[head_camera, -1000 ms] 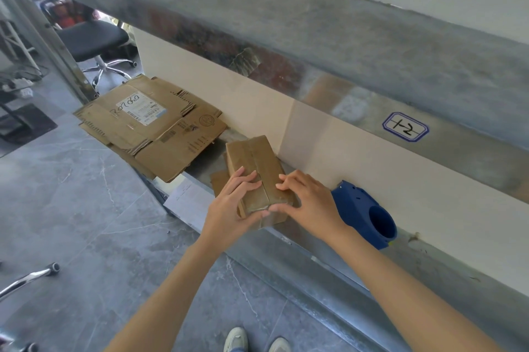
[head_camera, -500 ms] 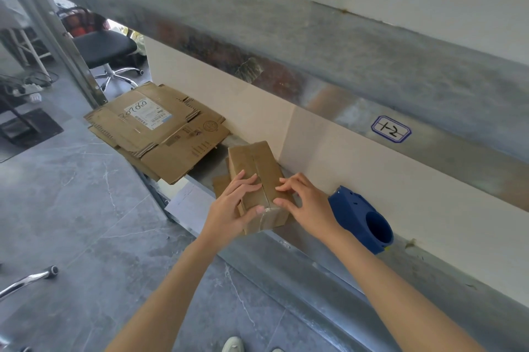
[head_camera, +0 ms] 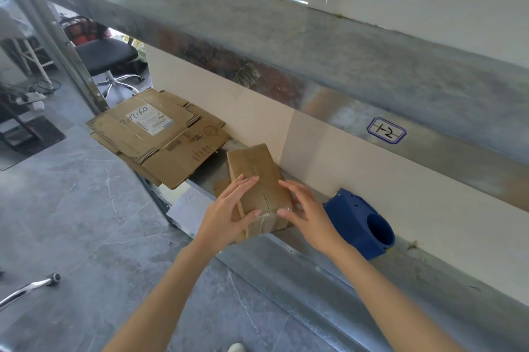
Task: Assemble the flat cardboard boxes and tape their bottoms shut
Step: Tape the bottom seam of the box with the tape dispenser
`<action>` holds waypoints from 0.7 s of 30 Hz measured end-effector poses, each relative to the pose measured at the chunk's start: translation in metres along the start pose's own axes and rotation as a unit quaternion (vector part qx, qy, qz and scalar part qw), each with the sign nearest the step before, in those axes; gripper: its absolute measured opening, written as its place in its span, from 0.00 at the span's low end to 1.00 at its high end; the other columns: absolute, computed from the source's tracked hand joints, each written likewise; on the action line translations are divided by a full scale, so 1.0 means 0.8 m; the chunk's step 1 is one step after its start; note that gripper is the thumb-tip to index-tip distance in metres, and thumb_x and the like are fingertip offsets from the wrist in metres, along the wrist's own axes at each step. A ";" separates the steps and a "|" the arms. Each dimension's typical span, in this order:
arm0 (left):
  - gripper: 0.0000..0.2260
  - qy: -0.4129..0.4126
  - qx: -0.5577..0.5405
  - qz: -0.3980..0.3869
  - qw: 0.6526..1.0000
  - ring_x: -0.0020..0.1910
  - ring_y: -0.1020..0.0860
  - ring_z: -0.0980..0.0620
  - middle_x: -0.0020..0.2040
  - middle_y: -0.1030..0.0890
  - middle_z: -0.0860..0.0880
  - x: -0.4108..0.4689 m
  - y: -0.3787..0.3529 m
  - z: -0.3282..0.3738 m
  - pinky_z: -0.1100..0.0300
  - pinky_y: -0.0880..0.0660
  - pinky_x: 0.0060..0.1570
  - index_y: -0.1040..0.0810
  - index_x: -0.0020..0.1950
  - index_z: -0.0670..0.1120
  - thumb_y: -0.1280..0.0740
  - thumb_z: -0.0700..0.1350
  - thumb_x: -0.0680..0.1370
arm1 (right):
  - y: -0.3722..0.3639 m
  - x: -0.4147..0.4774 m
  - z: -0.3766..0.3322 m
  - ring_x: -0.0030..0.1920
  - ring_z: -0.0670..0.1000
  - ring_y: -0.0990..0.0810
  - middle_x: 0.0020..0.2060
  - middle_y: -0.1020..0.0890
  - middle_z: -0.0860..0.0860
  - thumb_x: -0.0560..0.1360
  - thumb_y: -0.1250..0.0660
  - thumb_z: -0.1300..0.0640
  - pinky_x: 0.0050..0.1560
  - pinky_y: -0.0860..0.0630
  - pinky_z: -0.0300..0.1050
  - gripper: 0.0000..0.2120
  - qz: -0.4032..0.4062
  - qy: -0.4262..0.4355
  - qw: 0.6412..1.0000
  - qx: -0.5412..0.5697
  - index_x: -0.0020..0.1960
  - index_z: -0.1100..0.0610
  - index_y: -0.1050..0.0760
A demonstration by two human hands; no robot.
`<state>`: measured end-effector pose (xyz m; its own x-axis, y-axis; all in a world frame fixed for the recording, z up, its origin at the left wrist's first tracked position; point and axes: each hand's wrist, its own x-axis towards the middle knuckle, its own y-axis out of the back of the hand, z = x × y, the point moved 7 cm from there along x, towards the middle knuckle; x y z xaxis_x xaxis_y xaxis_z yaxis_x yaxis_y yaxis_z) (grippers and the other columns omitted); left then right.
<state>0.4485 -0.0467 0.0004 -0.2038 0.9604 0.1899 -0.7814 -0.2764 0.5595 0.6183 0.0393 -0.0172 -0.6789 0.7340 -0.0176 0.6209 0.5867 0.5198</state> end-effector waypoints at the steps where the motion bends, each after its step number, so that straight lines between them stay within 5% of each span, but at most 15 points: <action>1: 0.29 -0.006 -0.013 0.003 1.000 0.74 0.38 0.62 0.74 0.34 0.62 0.002 0.002 0.003 0.52 0.26 0.65 0.33 0.74 0.59 0.27 0.51 0.75 | -0.005 -0.002 0.001 0.72 0.40 0.36 0.73 0.36 0.38 0.74 0.31 0.41 0.70 0.34 0.41 0.33 -0.006 -0.004 1.000 -0.004 0.75 0.39 0.39; 3: 0.29 -0.008 -0.062 0.008 0.998 0.71 0.32 0.61 0.72 0.32 0.63 0.008 0.010 0.008 0.58 0.25 0.62 0.30 0.73 0.55 0.25 0.44 0.74 | -0.012 -0.002 0.001 0.70 0.39 0.34 0.71 0.35 0.38 0.69 0.26 0.40 0.69 0.34 0.40 0.39 -0.008 -0.011 1.000 -0.014 0.75 0.35 0.41; 7: 0.32 -0.024 -0.080 0.015 0.996 0.70 0.31 0.61 0.68 0.28 0.62 0.033 0.042 0.010 0.59 0.29 0.66 0.28 0.70 0.55 0.29 0.30 0.70 | -0.001 0.007 0.003 0.65 0.36 0.30 0.66 0.28 0.37 0.70 0.22 0.52 0.68 0.27 0.47 0.34 0.035 -0.032 0.999 0.025 0.70 0.34 0.33; 11: 0.40 0.005 0.078 -0.039 0.996 0.76 0.38 0.52 0.76 0.35 0.52 0.069 0.066 -0.021 0.49 0.37 0.74 0.36 0.76 0.52 0.23 0.35 0.69 | 0.009 0.007 0.003 0.63 0.33 0.28 0.62 0.26 0.29 0.69 0.23 0.62 0.63 0.26 0.36 0.35 0.004 -0.024 0.998 0.054 0.65 0.30 0.28; 14: 0.48 0.050 0.070 -0.137 0.987 0.75 0.40 0.55 0.79 0.40 0.53 0.074 0.059 -0.050 0.64 0.36 0.69 0.42 0.79 0.55 0.19 0.41 0.66 | 0.017 0.003 -0.002 0.64 0.30 0.30 0.62 0.29 0.23 0.71 0.25 0.66 0.59 0.30 0.27 0.35 -0.016 -0.011 0.999 0.040 0.65 0.31 0.27; 19: 0.41 0.071 0.035 -0.066 0.995 0.46 0.27 0.61 0.76 0.34 0.58 0.053 0.059 -0.066 0.73 0.29 0.49 0.30 0.73 0.57 0.18 0.46 0.64 | 0.032 -0.008 -0.002 0.68 0.35 0.33 0.68 0.31 0.34 0.75 0.28 0.60 0.72 0.32 0.48 0.29 0.042 -0.004 0.997 -0.059 0.70 0.39 0.30; 21: 0.41 0.080 0.024 -0.030 0.996 0.45 0.26 0.59 0.75 0.33 0.57 0.038 0.060 -0.067 0.68 0.24 0.50 0.29 0.72 0.57 0.18 0.46 0.62 | 0.032 -0.014 -0.003 0.70 0.38 0.34 0.71 0.33 0.37 0.77 0.30 0.59 0.71 0.31 0.51 0.27 0.066 -0.006 0.995 -0.081 0.72 0.41 0.30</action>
<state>0.3729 -0.0290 -0.0104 -0.2525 0.9672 0.0270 -0.7662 -0.2169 0.6049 0.6409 0.0455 -0.0016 -0.5912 0.8050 0.0502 0.6322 0.4238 0.6486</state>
